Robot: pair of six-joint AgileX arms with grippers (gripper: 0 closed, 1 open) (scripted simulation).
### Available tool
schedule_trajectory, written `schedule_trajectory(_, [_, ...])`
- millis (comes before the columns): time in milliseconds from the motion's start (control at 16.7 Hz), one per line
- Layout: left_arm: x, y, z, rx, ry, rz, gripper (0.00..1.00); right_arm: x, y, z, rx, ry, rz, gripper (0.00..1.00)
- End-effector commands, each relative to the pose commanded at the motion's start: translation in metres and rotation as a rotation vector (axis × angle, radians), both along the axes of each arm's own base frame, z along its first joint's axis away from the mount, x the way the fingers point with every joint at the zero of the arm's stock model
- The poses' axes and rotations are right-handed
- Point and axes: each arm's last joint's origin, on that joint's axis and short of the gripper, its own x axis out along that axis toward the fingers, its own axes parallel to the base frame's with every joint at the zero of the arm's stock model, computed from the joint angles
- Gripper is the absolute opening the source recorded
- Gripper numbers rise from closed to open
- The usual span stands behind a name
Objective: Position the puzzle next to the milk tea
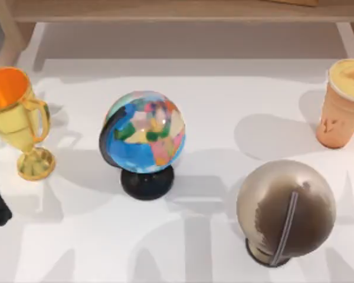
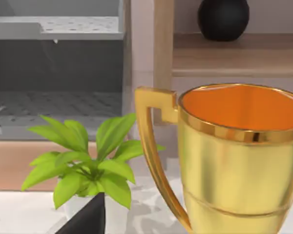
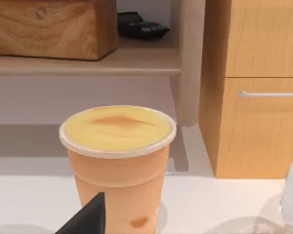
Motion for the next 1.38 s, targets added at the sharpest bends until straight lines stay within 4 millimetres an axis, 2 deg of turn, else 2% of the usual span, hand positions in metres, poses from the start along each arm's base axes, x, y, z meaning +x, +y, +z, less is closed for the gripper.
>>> schedule_trajectory(180, [0.000,0.000,0.000,0.000,0.000,0.000,1.00,0.000,0.000,0.003,0.000,0.000,0.000,1.00])
schedule_trajectory(300, [0.000,0.000,0.000,0.000,0.000,0.000,1.00,0.001,0.002,0.016,-0.001,0.000,-0.002,1.00])
schedule_trajectory(480, [0.000,0.000,0.000,0.000,0.000,0.000,1.00,0.006,0.007,0.058,-0.003,-0.001,-0.008,1.00])
schedule_trajectory(660, [0.000,0.000,0.000,0.000,0.000,0.000,1.00,0.028,0.018,0.117,-0.006,0.003,-0.013,1.00])
schedule_trajectory(840, [0.000,0.000,0.000,0.000,0.000,0.000,1.00,0.072,0.042,0.179,-0.011,0.011,-0.016,1.00])
schedule_trajectory(1020, [0.000,0.000,0.000,0.000,0.000,0.000,1.00,0.132,0.084,0.228,-0.014,0.011,-0.016,1.00])
schedule_trajectory(1200, [0.000,0.000,0.000,0.000,0.000,0.000,1.00,0.195,0.142,0.249,-0.016,0.014,-0.014,1.00])
schedule_trajectory(1380, [0.000,0.000,0.000,0.000,0.000,0.000,1.00,0.245,0.207,0.245,-0.018,0.017,-0.012,1.00])
